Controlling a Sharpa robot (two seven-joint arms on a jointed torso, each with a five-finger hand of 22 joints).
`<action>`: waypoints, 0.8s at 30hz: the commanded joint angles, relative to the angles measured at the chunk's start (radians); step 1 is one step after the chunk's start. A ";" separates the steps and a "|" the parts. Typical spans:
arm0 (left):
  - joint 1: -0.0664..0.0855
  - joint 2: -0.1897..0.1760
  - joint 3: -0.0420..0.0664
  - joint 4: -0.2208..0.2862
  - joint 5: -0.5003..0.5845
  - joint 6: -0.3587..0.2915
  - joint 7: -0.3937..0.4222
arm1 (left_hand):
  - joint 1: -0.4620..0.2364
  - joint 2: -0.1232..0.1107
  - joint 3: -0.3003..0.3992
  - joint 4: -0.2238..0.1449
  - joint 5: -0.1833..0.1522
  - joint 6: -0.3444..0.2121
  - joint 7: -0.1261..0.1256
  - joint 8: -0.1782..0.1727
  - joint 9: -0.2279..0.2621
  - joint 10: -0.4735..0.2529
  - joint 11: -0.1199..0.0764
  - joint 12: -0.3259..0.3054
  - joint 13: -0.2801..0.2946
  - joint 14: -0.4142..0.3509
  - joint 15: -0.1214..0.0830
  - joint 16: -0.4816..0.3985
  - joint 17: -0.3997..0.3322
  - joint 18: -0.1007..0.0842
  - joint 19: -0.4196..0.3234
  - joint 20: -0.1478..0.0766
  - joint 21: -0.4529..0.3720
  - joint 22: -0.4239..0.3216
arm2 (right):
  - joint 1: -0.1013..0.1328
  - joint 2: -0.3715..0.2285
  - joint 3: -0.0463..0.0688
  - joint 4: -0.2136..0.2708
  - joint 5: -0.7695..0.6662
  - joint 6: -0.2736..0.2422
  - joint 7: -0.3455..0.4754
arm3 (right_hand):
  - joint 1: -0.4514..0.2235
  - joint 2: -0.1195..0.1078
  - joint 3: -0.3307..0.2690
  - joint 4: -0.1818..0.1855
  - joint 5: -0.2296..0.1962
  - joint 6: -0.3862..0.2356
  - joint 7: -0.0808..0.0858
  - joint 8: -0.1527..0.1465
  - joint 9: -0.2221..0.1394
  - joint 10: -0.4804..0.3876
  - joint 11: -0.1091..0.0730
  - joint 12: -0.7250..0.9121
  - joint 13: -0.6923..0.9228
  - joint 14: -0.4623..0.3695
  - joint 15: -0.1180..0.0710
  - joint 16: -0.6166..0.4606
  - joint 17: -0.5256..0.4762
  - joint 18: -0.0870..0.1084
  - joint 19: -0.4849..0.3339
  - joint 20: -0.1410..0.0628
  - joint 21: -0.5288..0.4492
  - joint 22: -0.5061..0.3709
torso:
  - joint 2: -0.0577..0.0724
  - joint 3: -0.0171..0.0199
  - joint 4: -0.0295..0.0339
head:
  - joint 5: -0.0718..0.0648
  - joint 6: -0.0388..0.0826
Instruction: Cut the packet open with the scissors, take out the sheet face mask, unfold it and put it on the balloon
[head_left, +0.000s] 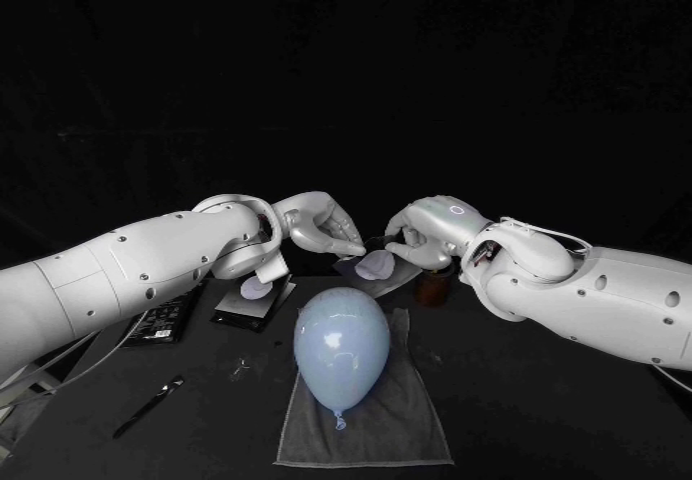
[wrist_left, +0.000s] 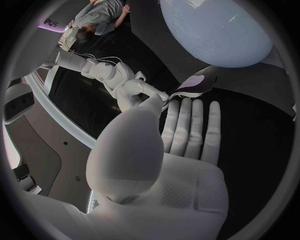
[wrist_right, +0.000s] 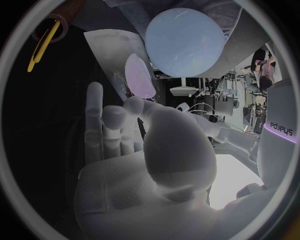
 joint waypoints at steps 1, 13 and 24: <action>0.001 0.004 -0.001 -0.003 -0.001 0.016 -0.002 | 0.017 -0.001 -0.005 -0.004 0.002 0.003 0.003 -0.007 0.000 0.005 0.001 -0.008 -0.002 -0.002 -0.004 -0.007 0.002 0.009 -0.006 -0.003 -0.006 -0.001 | 0.002 -0.002 0.001 0.003 -0.016 -0.018 -0.007 | 0.000 0.012 -0.001 -0.007 0.006 0.005 0.000 0.022 0.060 0.009 0.000 0.002 0.001 0.007 0.001 0.006 0.001 0.018 0.005 0.004 0.005 0.001 | -0.001 0.0008 0.0004 | 0.002 -0.004; 0.000 0.007 -0.008 -0.022 -0.004 0.017 -0.005 | 0.053 -0.006 -0.008 -0.010 0.002 0.002 0.006 -0.015 0.001 0.008 0.003 -0.023 -0.002 0.001 -0.003 -0.009 0.007 0.009 -0.006 -0.003 -0.008 -0.003 | 0.002 -0.013 0.002 0.015 -0.016 -0.036 -0.004 | -0.001 0.012 -0.001 -0.007 0.006 0.005 -0.001 0.022 0.060 0.010 0.000 0.001 0.000 0.008 0.001 0.006 0.001 0.018 0.005 0.004 0.005 0.001 | 0.000 0.0003 -0.0005 | 0.003 -0.011; -0.001 0.006 -0.013 -0.032 -0.010 0.031 -0.004 | 0.077 0.027 0.001 0.002 0.002 0.021 -0.014 -0.013 0.007 0.026 0.002 -0.036 -0.002 0.013 -0.005 -0.008 0.014 0.009 -0.004 -0.003 -0.010 -0.004 | 0.002 -0.015 0.002 0.016 -0.016 -0.043 -0.001 | -0.001 0.012 -0.001 -0.006 0.006 0.005 -0.001 0.023 0.060 0.010 0.000 0.002 0.001 0.009 0.001 0.006 0.001 0.018 0.005 0.004 0.005 0.001 | -0.001 0.0004 0.0003 | 0.002 -0.014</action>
